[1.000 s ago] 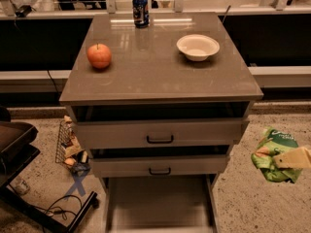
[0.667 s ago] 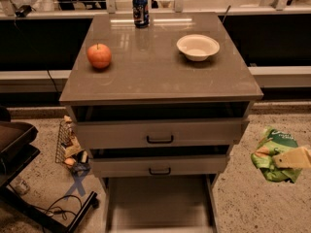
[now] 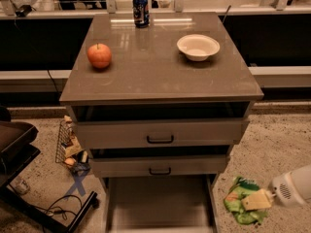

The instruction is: Place green rice chip bag into bottom drawer

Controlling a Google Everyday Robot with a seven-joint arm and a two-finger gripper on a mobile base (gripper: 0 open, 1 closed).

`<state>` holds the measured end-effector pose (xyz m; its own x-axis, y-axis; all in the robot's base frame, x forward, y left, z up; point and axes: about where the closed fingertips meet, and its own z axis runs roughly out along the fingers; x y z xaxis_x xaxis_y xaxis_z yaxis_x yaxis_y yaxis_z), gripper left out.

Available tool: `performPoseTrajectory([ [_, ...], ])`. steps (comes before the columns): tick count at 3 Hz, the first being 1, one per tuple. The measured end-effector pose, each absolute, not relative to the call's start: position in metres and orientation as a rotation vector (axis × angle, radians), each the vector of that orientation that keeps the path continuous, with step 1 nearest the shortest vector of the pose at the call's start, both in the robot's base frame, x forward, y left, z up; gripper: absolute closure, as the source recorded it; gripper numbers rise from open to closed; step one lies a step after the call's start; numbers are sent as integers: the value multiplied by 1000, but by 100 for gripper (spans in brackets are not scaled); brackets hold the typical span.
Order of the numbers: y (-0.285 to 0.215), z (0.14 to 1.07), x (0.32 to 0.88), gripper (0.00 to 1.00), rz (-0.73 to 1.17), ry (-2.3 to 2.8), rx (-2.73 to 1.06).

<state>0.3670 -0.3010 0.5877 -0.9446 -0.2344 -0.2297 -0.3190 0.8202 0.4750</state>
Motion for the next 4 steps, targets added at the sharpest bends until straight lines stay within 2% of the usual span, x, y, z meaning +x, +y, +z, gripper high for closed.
performPoseTrajectory([
  [1,-270,516,340,100,962,2913,-494],
  [2,-270,516,340,100,962,2913,-494],
  [3,-256,498,358,100,1041,2896,-476],
  [4,-229,470,393,100,1233,2790,-473],
])
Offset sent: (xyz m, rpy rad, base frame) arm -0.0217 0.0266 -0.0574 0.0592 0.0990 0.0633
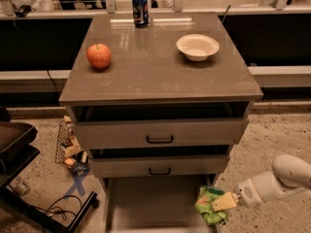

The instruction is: Place green rice chip bag into bottom drawer

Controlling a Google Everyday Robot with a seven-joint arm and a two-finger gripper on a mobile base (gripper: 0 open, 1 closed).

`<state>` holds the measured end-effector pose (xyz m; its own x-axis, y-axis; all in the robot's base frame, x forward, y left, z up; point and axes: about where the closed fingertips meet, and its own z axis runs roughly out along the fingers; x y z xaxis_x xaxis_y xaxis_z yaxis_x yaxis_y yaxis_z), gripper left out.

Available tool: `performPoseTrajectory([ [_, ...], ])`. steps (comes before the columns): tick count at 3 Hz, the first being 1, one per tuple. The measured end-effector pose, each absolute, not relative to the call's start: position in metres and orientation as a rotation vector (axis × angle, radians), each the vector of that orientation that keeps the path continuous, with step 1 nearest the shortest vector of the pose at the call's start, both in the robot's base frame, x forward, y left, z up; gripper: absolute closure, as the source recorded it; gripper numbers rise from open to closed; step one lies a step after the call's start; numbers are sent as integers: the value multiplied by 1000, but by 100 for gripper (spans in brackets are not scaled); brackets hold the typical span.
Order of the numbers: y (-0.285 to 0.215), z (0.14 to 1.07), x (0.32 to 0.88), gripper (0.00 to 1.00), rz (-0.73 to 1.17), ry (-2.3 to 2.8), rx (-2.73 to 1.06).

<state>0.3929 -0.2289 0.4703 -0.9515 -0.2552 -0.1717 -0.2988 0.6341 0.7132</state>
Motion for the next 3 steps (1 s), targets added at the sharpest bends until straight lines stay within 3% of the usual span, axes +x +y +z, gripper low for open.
performPoseTrajectory([
  [2,-176,417,442,100,1600,2580,-469],
  [3,-176,410,436,100,1577,2526,-425],
])
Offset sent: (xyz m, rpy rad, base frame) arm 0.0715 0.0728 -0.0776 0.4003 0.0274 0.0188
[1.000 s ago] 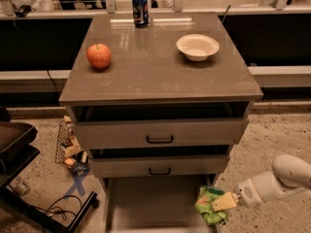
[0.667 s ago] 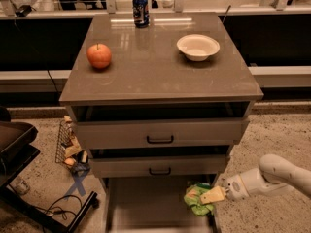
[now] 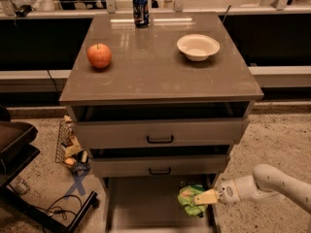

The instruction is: Place green rice chip bag into bottom drawer

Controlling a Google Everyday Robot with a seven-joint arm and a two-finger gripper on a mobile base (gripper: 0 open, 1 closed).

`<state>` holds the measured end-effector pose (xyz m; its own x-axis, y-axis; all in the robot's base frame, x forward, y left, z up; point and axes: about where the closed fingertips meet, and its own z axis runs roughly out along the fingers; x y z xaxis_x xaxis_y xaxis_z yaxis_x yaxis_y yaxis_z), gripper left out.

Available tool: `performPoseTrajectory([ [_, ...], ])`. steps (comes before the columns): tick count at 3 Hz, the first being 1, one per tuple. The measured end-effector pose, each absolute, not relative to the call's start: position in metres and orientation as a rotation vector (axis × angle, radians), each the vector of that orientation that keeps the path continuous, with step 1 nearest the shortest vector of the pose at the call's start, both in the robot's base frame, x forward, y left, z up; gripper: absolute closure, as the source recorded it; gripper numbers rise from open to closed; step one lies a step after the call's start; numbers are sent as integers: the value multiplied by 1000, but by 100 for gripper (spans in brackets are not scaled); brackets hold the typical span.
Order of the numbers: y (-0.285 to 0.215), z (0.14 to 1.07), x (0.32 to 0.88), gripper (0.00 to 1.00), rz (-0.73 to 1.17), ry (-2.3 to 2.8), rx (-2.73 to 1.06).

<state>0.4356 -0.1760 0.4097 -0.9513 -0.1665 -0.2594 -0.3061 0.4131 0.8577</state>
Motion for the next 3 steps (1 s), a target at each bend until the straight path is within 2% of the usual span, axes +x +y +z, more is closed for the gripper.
performPoseTrajectory([
  [1,-176,410,435,100,1577,2526,-425],
  [3,-122,333,419,100,1654,2594,-311],
])
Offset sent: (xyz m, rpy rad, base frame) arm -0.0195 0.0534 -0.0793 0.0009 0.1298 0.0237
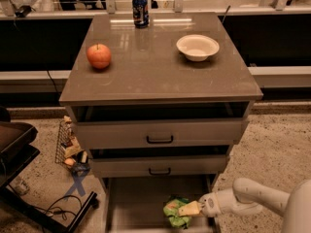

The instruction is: Place green rice chip bag into bottom drawer

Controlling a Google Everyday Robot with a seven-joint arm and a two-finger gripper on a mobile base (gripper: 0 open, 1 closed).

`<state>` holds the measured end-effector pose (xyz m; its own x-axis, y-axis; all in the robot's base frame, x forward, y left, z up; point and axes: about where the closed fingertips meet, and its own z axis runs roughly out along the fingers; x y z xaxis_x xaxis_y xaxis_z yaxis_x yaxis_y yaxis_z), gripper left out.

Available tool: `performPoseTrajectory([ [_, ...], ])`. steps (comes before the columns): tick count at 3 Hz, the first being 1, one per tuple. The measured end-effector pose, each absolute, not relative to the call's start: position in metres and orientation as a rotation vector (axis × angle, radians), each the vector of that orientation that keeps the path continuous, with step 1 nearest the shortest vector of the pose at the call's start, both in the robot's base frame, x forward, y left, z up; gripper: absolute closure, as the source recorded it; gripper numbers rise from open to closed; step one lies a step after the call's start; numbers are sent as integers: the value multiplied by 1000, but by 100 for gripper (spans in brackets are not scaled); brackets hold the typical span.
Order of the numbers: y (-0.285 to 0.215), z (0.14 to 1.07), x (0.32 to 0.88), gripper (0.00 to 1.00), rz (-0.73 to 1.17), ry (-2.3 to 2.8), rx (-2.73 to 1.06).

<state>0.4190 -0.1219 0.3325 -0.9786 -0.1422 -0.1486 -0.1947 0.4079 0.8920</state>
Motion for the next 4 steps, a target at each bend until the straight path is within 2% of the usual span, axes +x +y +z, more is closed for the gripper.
performPoseTrajectory([
  [3,-72,261,427,100,1733,2555,15],
  [4,-70,261,426,82,1739,2557,10],
])
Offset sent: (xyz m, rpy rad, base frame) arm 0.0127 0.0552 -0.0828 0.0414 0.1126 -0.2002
